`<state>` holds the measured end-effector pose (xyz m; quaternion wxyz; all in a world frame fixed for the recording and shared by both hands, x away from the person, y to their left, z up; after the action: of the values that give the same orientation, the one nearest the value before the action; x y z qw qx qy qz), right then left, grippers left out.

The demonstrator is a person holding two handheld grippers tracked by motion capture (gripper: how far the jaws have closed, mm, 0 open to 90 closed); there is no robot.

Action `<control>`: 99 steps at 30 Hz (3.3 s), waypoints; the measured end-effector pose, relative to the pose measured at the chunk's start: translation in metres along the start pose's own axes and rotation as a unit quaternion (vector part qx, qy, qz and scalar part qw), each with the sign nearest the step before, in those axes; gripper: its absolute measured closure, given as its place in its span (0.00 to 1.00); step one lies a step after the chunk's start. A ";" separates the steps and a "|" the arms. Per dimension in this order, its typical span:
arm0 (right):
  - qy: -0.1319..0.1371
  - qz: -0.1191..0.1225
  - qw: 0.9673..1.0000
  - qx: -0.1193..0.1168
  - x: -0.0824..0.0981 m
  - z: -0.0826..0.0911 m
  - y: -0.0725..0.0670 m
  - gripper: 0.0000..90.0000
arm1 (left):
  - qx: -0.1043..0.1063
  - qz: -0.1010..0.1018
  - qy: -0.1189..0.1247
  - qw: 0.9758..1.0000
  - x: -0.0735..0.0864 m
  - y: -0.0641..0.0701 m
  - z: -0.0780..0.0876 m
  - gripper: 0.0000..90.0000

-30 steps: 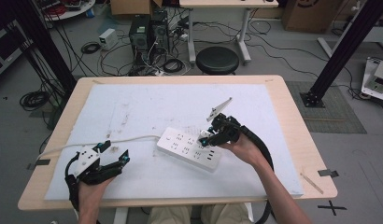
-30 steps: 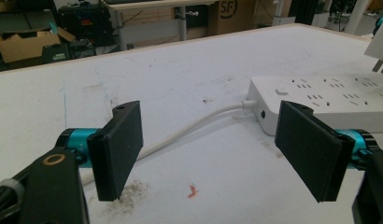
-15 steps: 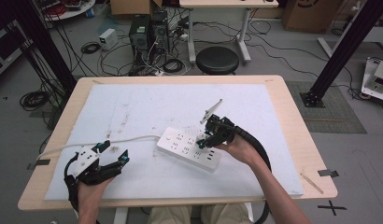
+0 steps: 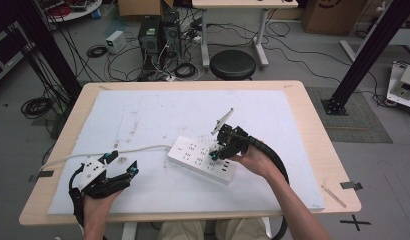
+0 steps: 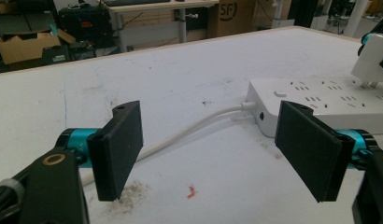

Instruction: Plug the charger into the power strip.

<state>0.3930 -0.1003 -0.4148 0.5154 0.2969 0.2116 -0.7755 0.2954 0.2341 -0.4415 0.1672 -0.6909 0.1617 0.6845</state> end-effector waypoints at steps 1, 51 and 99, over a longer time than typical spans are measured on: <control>0.000 0.000 1.000 0.000 0.000 0.000 0.000 0.71 | 0.000 0.000 0.000 1.000 0.000 0.000 0.000 0.26; 0.073 -0.008 0.997 0.019 0.016 -0.008 -0.004 0.71 | 0.017 0.006 -0.013 1.000 0.005 0.011 -0.007 0.26; 0.125 0.014 0.992 0.027 0.026 -0.012 -0.006 0.71 | 0.006 0.008 -0.016 1.000 0.005 0.005 -0.001 0.26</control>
<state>0.3825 -0.1076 -0.4410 0.4874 0.4083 0.2489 -0.7306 0.2939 0.2292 -0.4463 0.1687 -0.6778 0.1686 0.6955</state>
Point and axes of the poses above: each handheld gripper's, and its own axes: z roughly backward along the jaws, x roughly out of its underside, y roughly to its right, the point moved 5 cm from there along -z, roughly forward along the jaws, and after that the axes turned 14 degrees about y, right-handed, at the moved point
